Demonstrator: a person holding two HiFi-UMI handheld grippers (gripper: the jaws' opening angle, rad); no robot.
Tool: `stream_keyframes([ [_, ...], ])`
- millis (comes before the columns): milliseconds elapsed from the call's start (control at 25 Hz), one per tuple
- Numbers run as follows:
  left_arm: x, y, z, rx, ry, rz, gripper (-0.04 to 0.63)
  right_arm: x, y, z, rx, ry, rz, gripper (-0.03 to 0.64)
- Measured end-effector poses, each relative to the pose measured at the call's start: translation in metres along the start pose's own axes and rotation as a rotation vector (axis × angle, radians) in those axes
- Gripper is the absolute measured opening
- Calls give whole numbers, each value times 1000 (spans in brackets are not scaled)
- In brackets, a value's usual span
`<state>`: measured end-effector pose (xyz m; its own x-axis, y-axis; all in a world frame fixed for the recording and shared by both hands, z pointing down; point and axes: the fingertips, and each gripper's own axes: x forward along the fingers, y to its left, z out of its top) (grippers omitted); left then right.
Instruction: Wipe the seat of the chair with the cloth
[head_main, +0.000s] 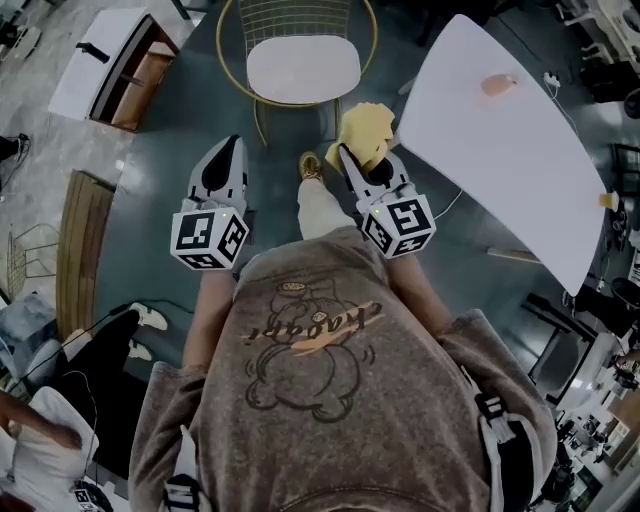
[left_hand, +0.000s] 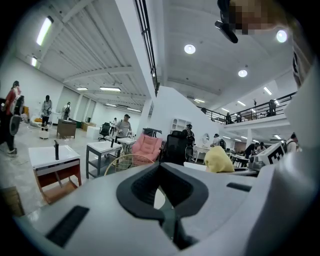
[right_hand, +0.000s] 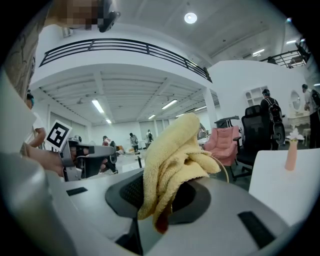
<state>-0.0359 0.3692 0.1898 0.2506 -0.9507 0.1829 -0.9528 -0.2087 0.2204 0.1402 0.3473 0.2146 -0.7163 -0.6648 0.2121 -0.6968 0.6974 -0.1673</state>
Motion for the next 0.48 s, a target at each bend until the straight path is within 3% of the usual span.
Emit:
stream_keyframes([
  [480, 133, 49, 59, -9, -1, 55, 8, 124, -88, 67, -8, 23, 89, 112],
])
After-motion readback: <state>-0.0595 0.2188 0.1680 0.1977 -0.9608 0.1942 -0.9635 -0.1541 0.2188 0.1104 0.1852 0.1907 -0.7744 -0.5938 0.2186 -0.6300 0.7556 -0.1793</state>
